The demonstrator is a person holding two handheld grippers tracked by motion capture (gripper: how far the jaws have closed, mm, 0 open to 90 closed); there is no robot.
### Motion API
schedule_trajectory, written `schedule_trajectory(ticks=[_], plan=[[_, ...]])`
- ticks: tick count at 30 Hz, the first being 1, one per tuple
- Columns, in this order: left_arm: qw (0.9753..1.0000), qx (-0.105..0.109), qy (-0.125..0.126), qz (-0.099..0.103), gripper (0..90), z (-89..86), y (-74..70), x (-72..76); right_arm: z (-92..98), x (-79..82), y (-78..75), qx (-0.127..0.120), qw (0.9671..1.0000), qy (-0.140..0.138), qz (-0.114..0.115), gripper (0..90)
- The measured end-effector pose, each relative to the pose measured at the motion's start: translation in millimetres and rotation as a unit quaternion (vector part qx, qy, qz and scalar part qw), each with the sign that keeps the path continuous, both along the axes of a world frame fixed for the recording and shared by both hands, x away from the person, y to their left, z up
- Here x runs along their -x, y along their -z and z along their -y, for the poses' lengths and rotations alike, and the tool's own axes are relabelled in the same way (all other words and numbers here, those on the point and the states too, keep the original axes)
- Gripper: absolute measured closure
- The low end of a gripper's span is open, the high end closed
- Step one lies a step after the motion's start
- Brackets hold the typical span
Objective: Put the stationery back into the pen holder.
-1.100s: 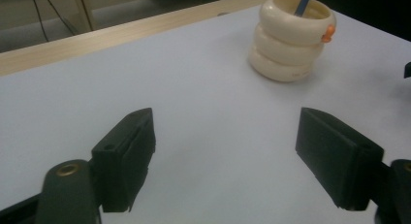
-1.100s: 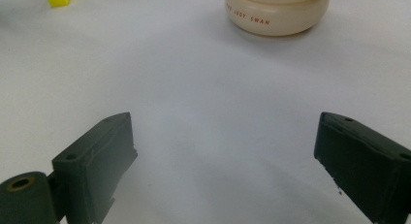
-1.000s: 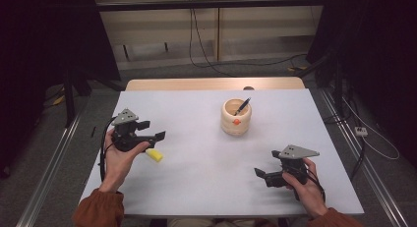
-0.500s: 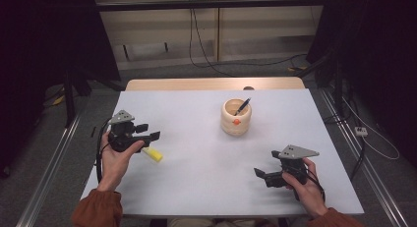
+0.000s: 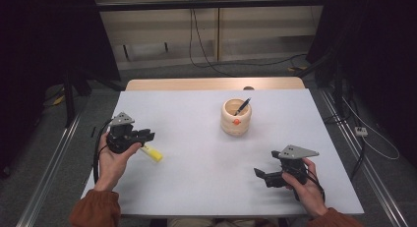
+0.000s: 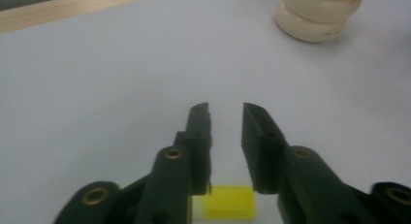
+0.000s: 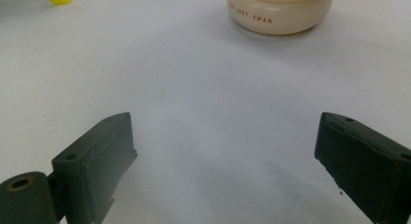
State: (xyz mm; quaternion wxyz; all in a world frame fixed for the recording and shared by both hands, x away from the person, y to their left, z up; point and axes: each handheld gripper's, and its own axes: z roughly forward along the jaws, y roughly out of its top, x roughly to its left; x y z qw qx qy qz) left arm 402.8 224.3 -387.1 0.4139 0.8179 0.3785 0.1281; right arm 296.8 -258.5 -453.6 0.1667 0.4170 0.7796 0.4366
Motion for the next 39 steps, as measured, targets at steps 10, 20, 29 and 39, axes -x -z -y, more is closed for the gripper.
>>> schedule_trajectory(ticks=[10, 20, 29, 39], plan=[[0.9998, -0.012, 0.006, -0.012, 90.0, -6.7, 5.3, 9.3, -0.4, -0.7, 0.5, 0.001, 1.0, 0.002, -0.001, 7.0], [0.9984, -0.034, 0.011, -0.043, 90.0, -12.5, 27.8, 15.0, -0.7, -0.6, 0.6, 0.001, 1.0, 0.001, -0.002, 7.0], [0.9968, -0.052, 0.015, -0.059, 90.0, -11.3, 42.2, 17.9, -0.9, -0.6, 0.7, 0.001, 1.0, 0.0, -0.003, 7.0], [0.9937, -0.074, 0.034, -0.077, 90.0, -6.7, 50.9, 20.2, -1.3, -0.6, 0.9, 0.002, 1.0, -0.001, -0.003, 7.0]])
